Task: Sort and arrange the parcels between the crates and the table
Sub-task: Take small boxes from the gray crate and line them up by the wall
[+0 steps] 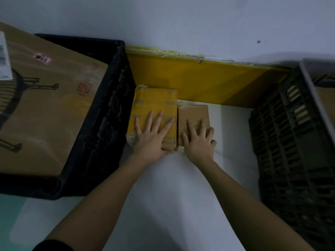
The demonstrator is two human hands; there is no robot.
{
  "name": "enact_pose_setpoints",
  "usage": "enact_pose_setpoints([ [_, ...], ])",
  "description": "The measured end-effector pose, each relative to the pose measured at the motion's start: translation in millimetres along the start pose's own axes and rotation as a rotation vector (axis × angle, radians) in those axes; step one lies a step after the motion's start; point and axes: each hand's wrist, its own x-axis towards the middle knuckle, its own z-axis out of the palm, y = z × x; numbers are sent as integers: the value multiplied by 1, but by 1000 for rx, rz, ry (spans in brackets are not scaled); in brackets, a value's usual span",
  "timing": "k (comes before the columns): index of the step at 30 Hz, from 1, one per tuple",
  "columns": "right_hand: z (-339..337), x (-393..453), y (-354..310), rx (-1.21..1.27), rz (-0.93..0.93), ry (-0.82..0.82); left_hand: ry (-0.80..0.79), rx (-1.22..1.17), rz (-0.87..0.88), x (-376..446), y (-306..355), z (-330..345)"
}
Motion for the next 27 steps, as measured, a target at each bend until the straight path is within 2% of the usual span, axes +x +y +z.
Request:
enact_pose_setpoints([
  [6, 0, 41, -15, -20, 33, -29, -5, -24, -41, 39, -26, -9],
  [21, 12, 84, -40, -118, 81, 88, 102, -4, -3, 43, -31, 2],
  [24, 11, 84, -41, -123, 92, 80, 57, -30, -1, 42, -30, -2],
  [27, 0, 83, -42, -96, 88, -9, -68, -186, 4, 44, -35, -15],
])
